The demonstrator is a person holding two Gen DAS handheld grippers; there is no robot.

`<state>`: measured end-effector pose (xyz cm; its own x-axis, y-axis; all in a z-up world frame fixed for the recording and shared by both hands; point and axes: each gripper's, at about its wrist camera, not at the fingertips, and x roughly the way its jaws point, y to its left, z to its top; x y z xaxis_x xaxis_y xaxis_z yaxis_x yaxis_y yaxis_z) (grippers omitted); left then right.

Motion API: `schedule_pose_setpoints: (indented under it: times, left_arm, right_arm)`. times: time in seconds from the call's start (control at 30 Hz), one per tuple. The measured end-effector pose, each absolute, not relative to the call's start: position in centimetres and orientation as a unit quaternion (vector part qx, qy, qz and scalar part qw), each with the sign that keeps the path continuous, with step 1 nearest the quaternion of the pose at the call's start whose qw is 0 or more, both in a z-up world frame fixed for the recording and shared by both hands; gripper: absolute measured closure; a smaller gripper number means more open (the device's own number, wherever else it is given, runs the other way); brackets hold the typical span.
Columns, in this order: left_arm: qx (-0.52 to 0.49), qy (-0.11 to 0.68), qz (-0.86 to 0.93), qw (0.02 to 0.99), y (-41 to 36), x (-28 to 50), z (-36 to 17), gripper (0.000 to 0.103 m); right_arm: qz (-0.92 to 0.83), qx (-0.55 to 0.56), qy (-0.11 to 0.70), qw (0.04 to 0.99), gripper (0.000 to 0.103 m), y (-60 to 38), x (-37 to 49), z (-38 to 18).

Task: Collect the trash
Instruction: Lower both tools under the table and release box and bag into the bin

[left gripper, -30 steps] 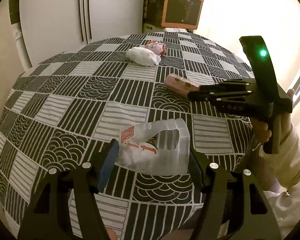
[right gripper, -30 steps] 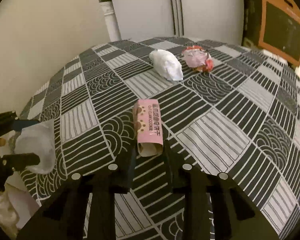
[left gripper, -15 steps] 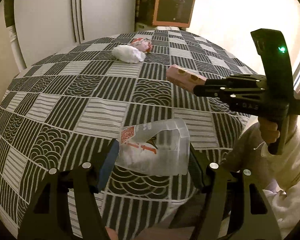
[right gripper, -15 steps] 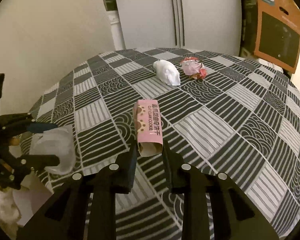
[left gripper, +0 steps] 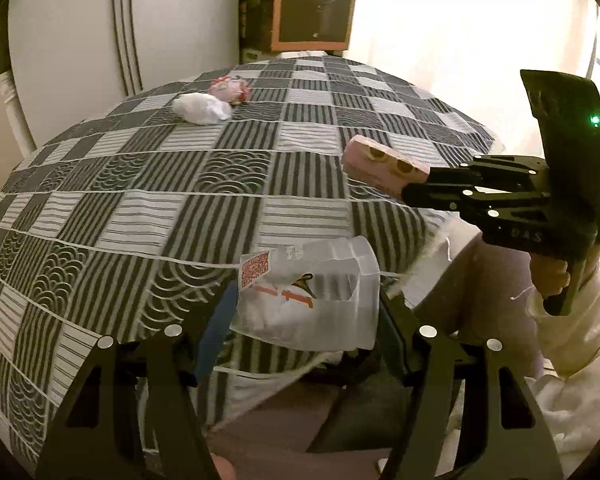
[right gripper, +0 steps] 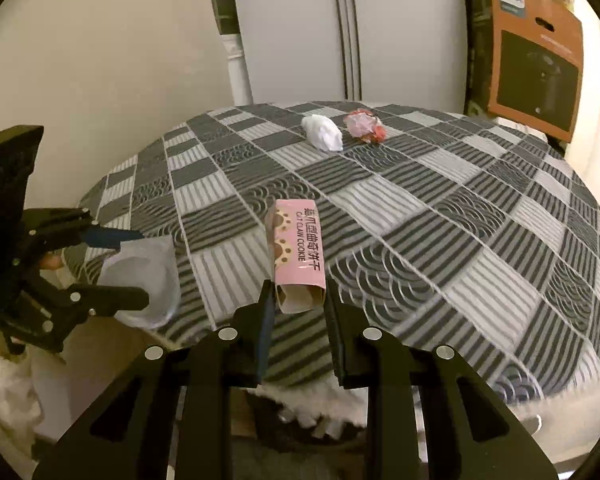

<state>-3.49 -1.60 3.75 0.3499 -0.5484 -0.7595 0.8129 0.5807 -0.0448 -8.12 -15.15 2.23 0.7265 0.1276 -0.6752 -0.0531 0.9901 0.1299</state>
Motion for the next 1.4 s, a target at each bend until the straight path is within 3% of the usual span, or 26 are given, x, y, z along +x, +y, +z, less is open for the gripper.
schedule_pose_setpoints:
  times: [0.7, 1.4]
  left_arm:
    - [0.211, 0.382, -0.473, 0.765, -4.2, -12.1, -0.1, 0.037]
    - [0.275, 0.479, -0.47, 0.689, -8.5, -10.5, -12.6, 0.037]
  right_arm:
    - [0.029, 0.029, 0.405, 0.913, 0.08, -15.8, -18.5, -2.6]
    - [0.018, 0.088, 0.519, 0.85, 0.08, -18.3, -15.0, -14.2]
